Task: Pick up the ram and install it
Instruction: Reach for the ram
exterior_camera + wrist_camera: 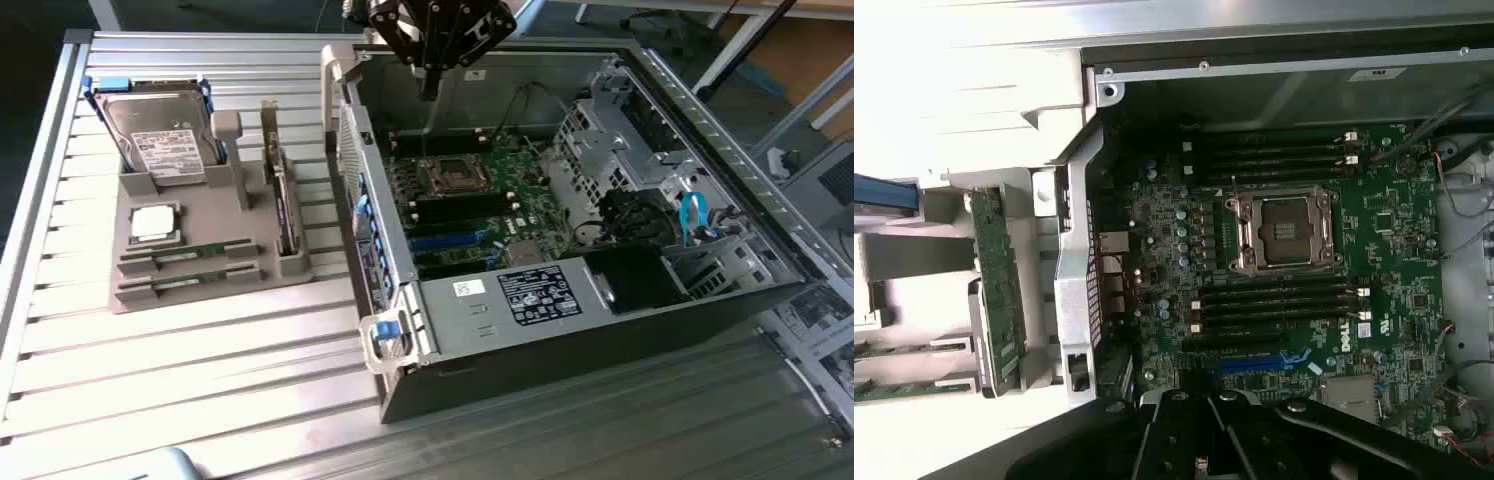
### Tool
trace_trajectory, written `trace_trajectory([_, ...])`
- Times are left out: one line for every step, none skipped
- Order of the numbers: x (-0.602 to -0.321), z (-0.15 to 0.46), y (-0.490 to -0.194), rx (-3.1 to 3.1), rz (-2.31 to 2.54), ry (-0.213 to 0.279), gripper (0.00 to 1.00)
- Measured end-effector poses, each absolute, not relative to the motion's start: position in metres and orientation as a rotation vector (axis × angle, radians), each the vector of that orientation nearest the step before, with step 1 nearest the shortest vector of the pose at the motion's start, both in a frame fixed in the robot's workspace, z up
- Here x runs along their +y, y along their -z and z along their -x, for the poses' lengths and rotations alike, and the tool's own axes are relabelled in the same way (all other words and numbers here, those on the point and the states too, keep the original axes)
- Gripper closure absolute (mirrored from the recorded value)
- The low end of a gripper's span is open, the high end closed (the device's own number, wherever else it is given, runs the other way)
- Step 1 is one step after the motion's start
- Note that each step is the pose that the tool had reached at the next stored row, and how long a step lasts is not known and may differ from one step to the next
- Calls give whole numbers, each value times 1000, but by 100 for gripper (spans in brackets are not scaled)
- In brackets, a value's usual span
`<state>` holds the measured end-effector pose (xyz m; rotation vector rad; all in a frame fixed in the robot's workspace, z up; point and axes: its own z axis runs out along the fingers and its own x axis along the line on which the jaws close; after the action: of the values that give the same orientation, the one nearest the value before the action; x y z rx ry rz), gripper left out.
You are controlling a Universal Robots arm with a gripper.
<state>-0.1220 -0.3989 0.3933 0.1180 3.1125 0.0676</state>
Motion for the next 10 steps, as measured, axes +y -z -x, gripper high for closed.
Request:
trace_trajectory([-399,123,-393,3112,-118,-68,89])
trace_trajectory([-399,125,-393,3112,-118,-68,89])
trace_trajectory([-399,126,-393,3113,-118,-68,89])
trace_trajectory([-399,127,-393,3112,-118,-68,89])
trace_trajectory([-399,128,-393,3112,-118,-68,89])
trace_trajectory([-399,129,-393,3112,-118,-68,89])
trace_trajectory([-399,131,-393,3113,-118,-68,89])
trace_trajectory([-399,132,-393,3112,-118,-68,89])
trace_trajectory([-399,134,-393,3112,-118,-68,89])
trace_trajectory([-399,135,-393,3112,-118,-68,89])
